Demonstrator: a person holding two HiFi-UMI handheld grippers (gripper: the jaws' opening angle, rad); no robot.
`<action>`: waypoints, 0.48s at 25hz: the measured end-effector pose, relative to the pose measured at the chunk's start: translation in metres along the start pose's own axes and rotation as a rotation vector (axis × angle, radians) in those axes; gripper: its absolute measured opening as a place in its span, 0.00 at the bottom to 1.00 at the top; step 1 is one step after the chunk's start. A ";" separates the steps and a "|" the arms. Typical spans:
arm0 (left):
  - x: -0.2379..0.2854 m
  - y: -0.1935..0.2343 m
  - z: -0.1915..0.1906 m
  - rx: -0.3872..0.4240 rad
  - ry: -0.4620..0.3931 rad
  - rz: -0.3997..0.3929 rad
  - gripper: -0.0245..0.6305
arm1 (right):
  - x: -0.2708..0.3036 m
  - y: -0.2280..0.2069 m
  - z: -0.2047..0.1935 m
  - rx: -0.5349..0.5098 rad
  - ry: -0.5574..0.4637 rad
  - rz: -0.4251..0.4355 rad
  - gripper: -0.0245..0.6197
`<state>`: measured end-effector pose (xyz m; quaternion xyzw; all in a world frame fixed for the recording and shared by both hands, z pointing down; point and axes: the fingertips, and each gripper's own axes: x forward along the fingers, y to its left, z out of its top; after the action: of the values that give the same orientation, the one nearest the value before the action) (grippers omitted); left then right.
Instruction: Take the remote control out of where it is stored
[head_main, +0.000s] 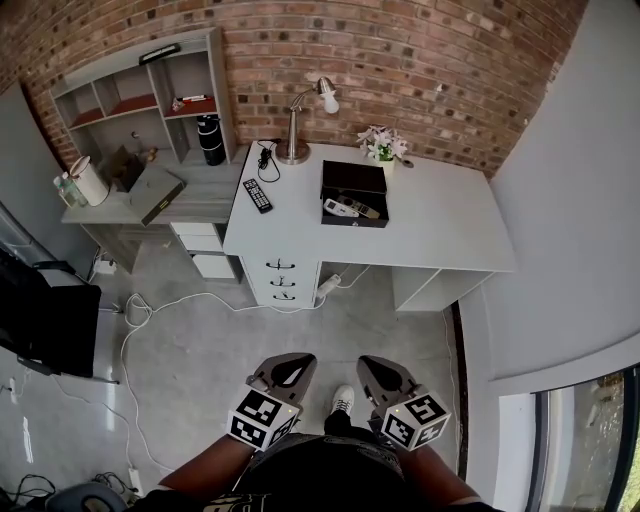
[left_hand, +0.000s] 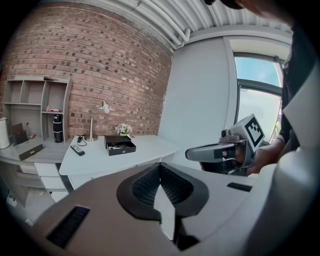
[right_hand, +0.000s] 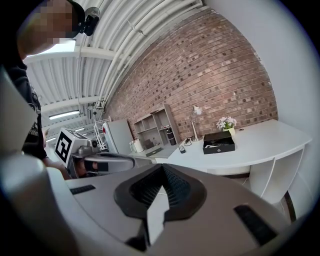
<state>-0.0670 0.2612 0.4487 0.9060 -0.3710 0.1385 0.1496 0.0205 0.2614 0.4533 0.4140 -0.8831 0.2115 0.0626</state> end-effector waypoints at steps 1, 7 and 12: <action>0.008 0.000 0.004 0.003 -0.001 0.001 0.05 | 0.001 -0.008 0.004 0.002 -0.005 0.001 0.04; 0.056 -0.001 0.030 0.006 -0.009 0.001 0.05 | 0.008 -0.054 0.027 -0.008 -0.022 0.018 0.04; 0.094 0.001 0.049 0.007 -0.006 0.029 0.05 | 0.011 -0.093 0.045 -0.008 -0.025 0.040 0.04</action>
<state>0.0031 0.1830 0.4379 0.9015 -0.3840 0.1393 0.1432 0.0865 0.1817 0.4461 0.3985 -0.8929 0.2040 0.0487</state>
